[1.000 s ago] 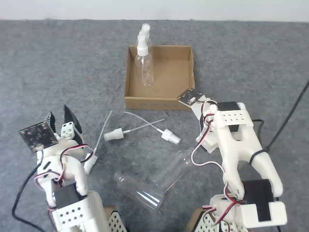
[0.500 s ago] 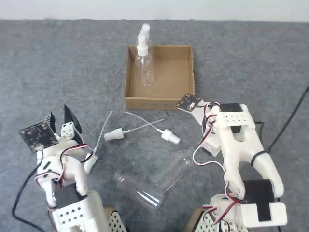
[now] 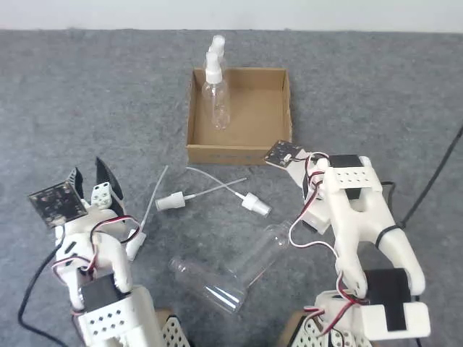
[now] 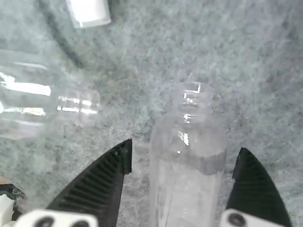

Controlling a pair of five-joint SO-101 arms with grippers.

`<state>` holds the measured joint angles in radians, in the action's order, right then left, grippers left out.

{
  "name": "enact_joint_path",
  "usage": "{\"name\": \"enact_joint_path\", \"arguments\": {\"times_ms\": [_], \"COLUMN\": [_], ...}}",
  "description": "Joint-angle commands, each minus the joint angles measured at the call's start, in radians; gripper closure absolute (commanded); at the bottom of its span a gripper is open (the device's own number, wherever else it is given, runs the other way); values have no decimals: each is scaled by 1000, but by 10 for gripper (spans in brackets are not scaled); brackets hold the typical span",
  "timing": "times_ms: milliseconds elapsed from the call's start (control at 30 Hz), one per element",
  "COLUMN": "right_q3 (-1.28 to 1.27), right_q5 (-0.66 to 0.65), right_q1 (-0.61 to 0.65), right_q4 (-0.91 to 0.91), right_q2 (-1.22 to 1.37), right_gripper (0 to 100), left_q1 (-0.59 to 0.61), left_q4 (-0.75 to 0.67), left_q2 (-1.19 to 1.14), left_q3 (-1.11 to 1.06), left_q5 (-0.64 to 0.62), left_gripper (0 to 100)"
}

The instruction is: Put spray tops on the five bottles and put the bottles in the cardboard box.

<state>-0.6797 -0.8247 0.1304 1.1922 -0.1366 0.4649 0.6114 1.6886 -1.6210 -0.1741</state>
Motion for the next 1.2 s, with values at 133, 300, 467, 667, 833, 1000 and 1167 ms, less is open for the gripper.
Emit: {"name": "enact_joint_path", "arguments": {"times_ms": [133,300,467,667,833,1000,1167], "right_q3": [8,17,35,74,101,101,103], "right_q5": [-12,-12,-11,-11,-8,-11,-11], "right_q1": [-16,-45,-68,-61,-61,-61,-61], "right_q4": [-35,-82,-71,-1,16,16,10], "right_q2": [67,122,117,117,117,117,116], "right_gripper": [716,717,716,713,713,714,716], "left_q1": [-2,-2,-2,-2,-2,-2,-2], "left_q4": [-29,-29,-29,-29,-29,-29,-29], "left_q2": [14,14,14,14,14,14,14], "left_q3": [12,12,12,12,12,12,12], "left_q5": [8,8,8,8,8,8,8], "left_gripper": [862,862,862,862,862,862,862]}}
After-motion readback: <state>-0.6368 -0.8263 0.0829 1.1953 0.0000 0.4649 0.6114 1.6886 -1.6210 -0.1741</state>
